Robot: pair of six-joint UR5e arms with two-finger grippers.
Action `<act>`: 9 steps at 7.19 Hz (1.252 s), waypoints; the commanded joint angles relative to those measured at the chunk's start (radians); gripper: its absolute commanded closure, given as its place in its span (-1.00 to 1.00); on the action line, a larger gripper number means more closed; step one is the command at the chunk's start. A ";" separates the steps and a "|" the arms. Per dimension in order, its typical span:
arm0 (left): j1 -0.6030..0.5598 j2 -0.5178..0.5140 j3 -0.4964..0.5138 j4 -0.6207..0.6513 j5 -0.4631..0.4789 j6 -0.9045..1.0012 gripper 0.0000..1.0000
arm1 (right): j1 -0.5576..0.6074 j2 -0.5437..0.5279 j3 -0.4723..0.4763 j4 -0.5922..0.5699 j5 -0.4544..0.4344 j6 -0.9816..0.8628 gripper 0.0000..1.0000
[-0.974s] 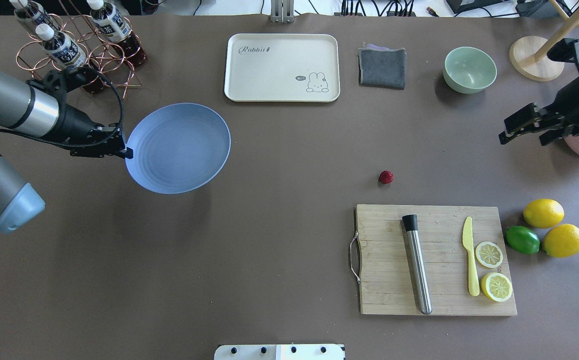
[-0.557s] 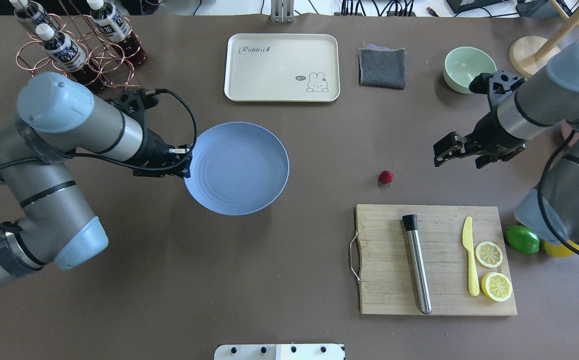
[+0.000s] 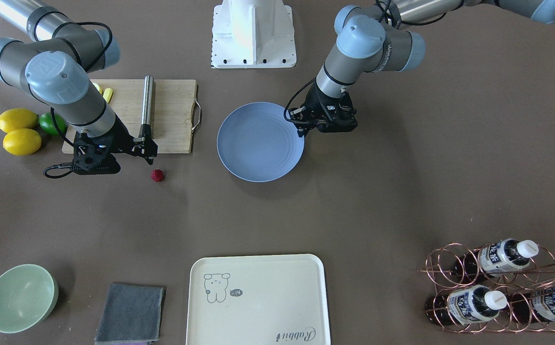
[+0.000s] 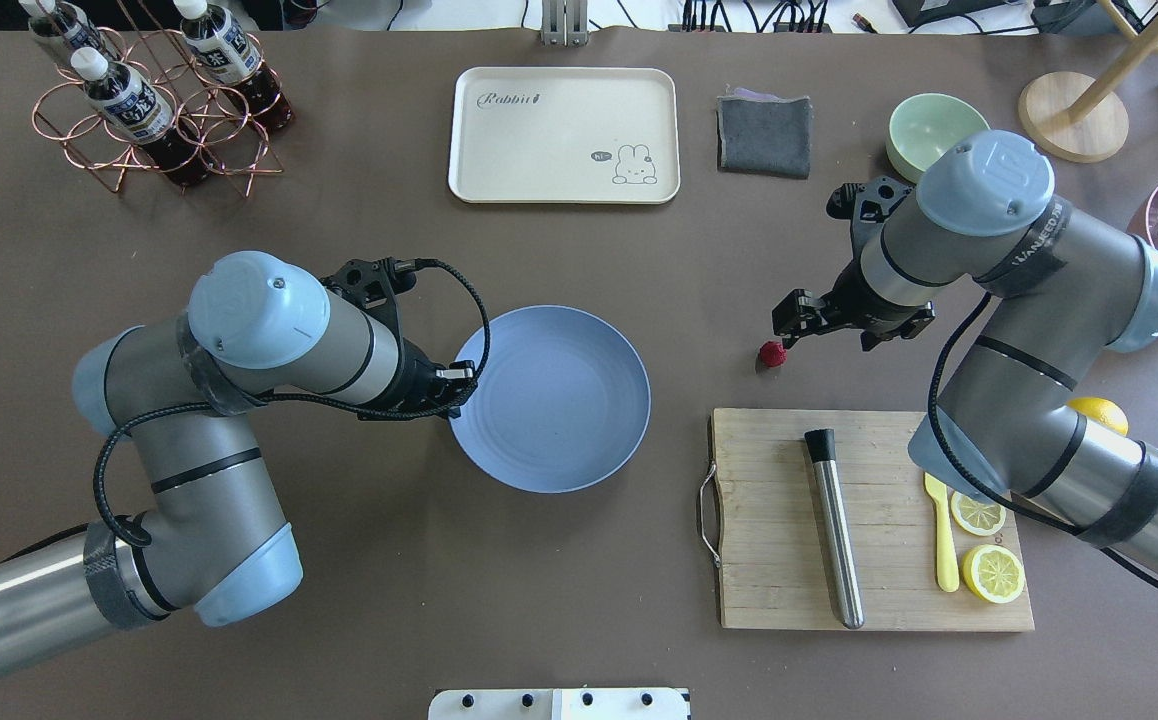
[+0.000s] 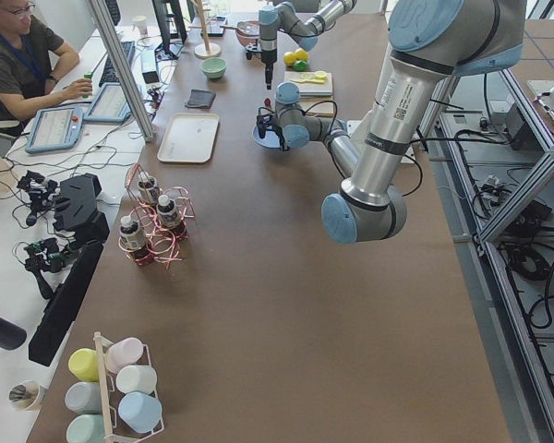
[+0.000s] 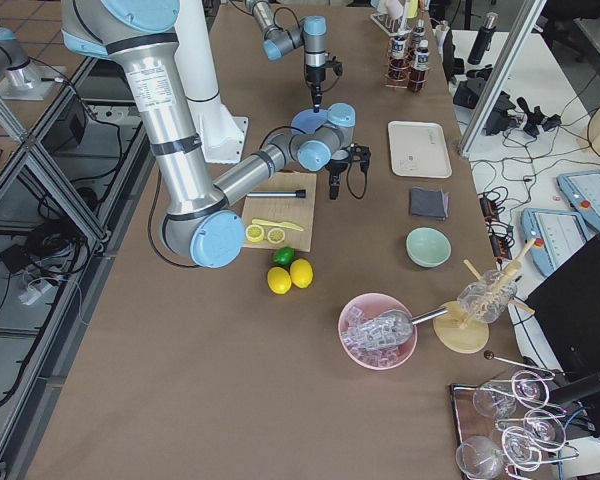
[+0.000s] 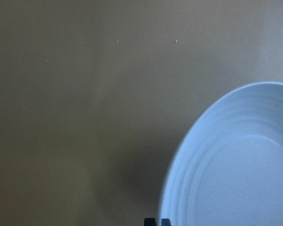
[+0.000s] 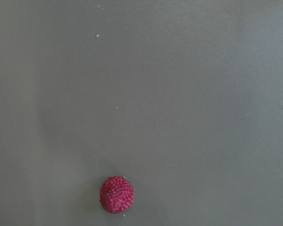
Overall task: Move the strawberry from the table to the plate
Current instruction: 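Lower the right gripper onto the red strawberry and close it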
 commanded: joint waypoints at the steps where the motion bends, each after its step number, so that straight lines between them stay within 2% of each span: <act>1: 0.014 -0.010 0.014 -0.003 0.008 -0.003 1.00 | -0.028 0.063 -0.073 0.015 -0.016 0.026 -0.90; 4: 0.014 -0.005 0.006 -0.003 0.008 -0.003 1.00 | -0.042 0.078 -0.130 0.044 -0.024 0.028 -0.84; 5: 0.014 -0.006 0.006 -0.003 0.007 -0.003 0.54 | -0.042 0.083 -0.133 0.044 -0.024 0.028 -0.66; 6: 0.014 -0.005 0.005 -0.003 0.008 -0.003 0.01 | -0.043 0.083 -0.133 0.044 -0.024 0.031 -0.04; 7: 0.014 -0.005 0.003 -0.001 0.008 -0.002 -0.27 | -0.043 0.086 -0.135 0.044 -0.024 0.030 0.21; 8: 0.012 -0.005 -0.001 -0.001 0.008 -0.002 -0.50 | -0.043 0.085 -0.135 0.044 -0.024 0.030 0.82; 9: 0.011 -0.003 -0.013 0.000 0.008 -0.003 -0.51 | -0.043 0.085 -0.135 0.044 -0.022 0.028 1.00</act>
